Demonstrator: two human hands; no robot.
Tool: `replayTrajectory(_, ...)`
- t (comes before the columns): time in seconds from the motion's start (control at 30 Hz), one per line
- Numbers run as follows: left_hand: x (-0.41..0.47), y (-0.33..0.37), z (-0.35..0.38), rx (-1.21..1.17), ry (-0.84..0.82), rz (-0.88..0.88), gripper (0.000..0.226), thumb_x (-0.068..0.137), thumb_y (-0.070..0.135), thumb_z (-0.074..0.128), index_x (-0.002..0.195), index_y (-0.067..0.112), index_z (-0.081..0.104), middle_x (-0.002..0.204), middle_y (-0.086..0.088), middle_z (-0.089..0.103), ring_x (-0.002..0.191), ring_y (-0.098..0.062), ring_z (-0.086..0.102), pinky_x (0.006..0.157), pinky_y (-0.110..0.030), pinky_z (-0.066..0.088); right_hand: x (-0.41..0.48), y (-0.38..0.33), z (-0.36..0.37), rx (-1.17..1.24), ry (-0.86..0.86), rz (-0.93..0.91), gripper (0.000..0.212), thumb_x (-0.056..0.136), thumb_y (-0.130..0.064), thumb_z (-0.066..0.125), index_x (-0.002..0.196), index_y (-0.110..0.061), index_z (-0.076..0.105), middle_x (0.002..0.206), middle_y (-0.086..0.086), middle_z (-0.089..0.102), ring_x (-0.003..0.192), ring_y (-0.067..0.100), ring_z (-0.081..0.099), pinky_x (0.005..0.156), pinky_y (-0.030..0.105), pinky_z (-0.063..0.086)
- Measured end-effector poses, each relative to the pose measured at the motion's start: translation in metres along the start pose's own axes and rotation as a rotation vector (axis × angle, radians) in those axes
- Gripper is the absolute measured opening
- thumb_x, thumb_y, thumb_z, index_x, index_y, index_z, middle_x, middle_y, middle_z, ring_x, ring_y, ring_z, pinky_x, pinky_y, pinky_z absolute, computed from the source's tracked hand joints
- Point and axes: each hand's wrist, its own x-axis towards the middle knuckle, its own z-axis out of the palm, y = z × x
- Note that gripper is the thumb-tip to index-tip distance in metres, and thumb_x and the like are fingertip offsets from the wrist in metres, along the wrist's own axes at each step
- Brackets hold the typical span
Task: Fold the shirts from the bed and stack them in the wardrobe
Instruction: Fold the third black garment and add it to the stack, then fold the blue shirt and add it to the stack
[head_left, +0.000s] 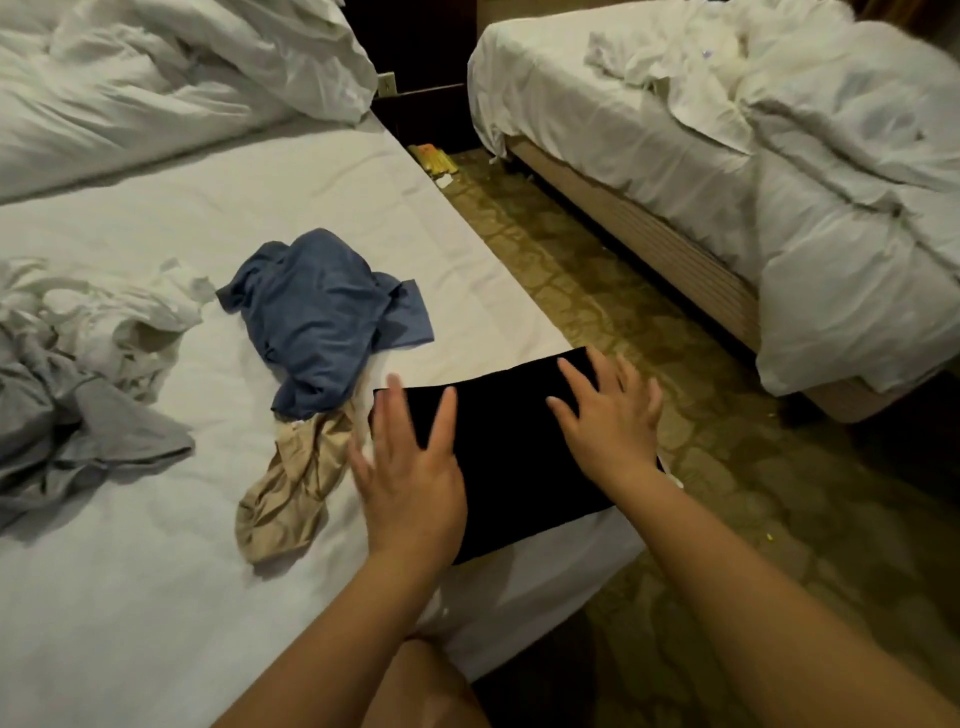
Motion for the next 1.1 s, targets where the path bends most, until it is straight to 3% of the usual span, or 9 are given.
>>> replayTrajectory(0.13, 0.006, 0.004, 0.023, 0.071, -0.239, -0.034, 0.063, 0.087, 0.051, 0.014, 0.141, 0.030, 0.040, 0.151, -0.005, 0.033, 0.141, -0.025, 0.028, 0.108, -0.059, 0.022, -0.003, -0.028, 0.026, -0.001, -0.185, -0.133, 0.061, 0.093, -0.063, 0.017, 0.148, -0.041, 0.006, 0.158, -0.013, 0.002, 0.146, 0.019, -0.006, 0.114, 0.050, -0.006)
replayTrajectory(0.27, -0.002, -0.017, 0.054, 0.065, -0.364, -0.111, 0.059, 0.088, 0.049, 0.024, 0.137, 0.025, 0.047, 0.143, -0.008, 0.046, 0.131, -0.029, 0.044, 0.099, -0.061, 0.034, 0.001, -0.029, 0.057, -0.039, -0.187, -0.137, 0.077, 0.075, -0.070, -0.006, 0.147, -0.042, -0.001, 0.158, -0.015, 0.000, 0.146, 0.021, -0.005, 0.114, 0.051, -0.005)
replayTrajectory(0.43, 0.010, -0.015, 0.045, 0.056, -0.416, -0.125, 0.057, 0.096, 0.055, 0.010, 0.149, 0.036, 0.003, 0.159, 0.003, -0.002, 0.146, -0.017, -0.002, 0.114, -0.050, 0.003, 0.008, -0.038, 0.044, -0.086, -0.266, -0.109, 0.064, 0.090, -0.066, 0.011, 0.148, -0.040, 0.000, 0.158, -0.013, -0.001, 0.146, 0.021, -0.007, 0.114, 0.053, -0.006)
replayTrajectory(0.57, 0.000, -0.024, 0.008, 0.060, -0.346, -0.049, 0.064, 0.093, 0.059, 0.007, 0.149, 0.031, -0.003, 0.158, 0.003, -0.007, 0.146, -0.016, -0.005, 0.113, -0.052, 0.003, -0.011, -0.057, 0.008, -0.094, -0.215, -0.124, 0.058, 0.096, -0.058, 0.018, 0.149, -0.037, 0.006, 0.158, -0.011, 0.003, 0.146, 0.019, -0.003, 0.112, 0.055, -0.005)
replayTrajectory(0.67, -0.020, -0.038, -0.023, 0.047, -0.230, -0.035, 0.070, 0.086, 0.054, 0.019, 0.143, 0.017, 0.036, 0.149, -0.009, 0.037, 0.133, -0.030, 0.041, 0.097, -0.063, 0.033, -0.046, -0.082, -0.011, -0.021, -0.097, -0.163, 0.056, 0.095, -0.054, 0.016, 0.148, -0.035, 0.018, 0.157, -0.009, 0.018, 0.146, 0.015, 0.008, 0.113, 0.053, -0.004)
replayTrajectory(0.73, -0.034, -0.048, -0.048, 0.066, -0.199, -0.047, 0.065, 0.087, 0.051, 0.029, 0.136, 0.012, 0.047, 0.139, -0.013, 0.049, 0.123, -0.033, 0.052, 0.090, -0.065, 0.039, -0.068, -0.101, -0.020, -0.007, -0.075, -0.198, 0.052, 0.097, -0.051, 0.020, 0.147, -0.035, 0.022, 0.155, -0.009, 0.024, 0.145, 0.015, 0.014, 0.113, 0.053, -0.004)
replayTrajectory(0.83, -0.055, -0.065, -0.081, 0.110, -0.182, -0.088, 0.061, 0.097, 0.051, 0.022, 0.150, 0.022, 0.015, 0.158, -0.003, 0.013, 0.145, -0.022, 0.014, 0.110, -0.056, 0.015, -0.092, -0.129, -0.036, 0.007, -0.061, -0.222, 0.048, 0.099, -0.046, 0.025, 0.146, -0.034, 0.026, 0.152, -0.008, 0.031, 0.143, 0.016, 0.020, 0.114, 0.052, -0.004)
replayTrajectory(0.9, -0.067, -0.079, -0.104, 0.130, -0.147, -0.106, 0.059, 0.098, 0.049, 0.018, 0.150, 0.026, 0.002, 0.159, 0.003, -0.003, 0.146, -0.017, -0.003, 0.113, -0.052, 0.005, -0.107, -0.148, -0.047, 0.019, -0.046, -0.245, 0.047, 0.100, -0.045, 0.025, 0.146, -0.034, 0.027, 0.150, -0.008, 0.035, 0.141, 0.017, 0.024, 0.114, 0.051, -0.004)
replayTrajectory(1.1, -0.103, -0.112, -0.164, 0.174, -0.026, -0.160, 0.056, 0.099, 0.044, 0.023, 0.150, 0.027, 0.007, 0.158, 0.004, 0.011, 0.145, -0.017, 0.006, 0.111, -0.052, 0.010, -0.148, -0.196, -0.066, 0.015, 0.017, -0.344, 0.041, 0.099, -0.044, 0.029, 0.137, -0.032, 0.041, 0.139, -0.007, 0.048, 0.134, 0.019, 0.035, 0.114, 0.051, -0.001)
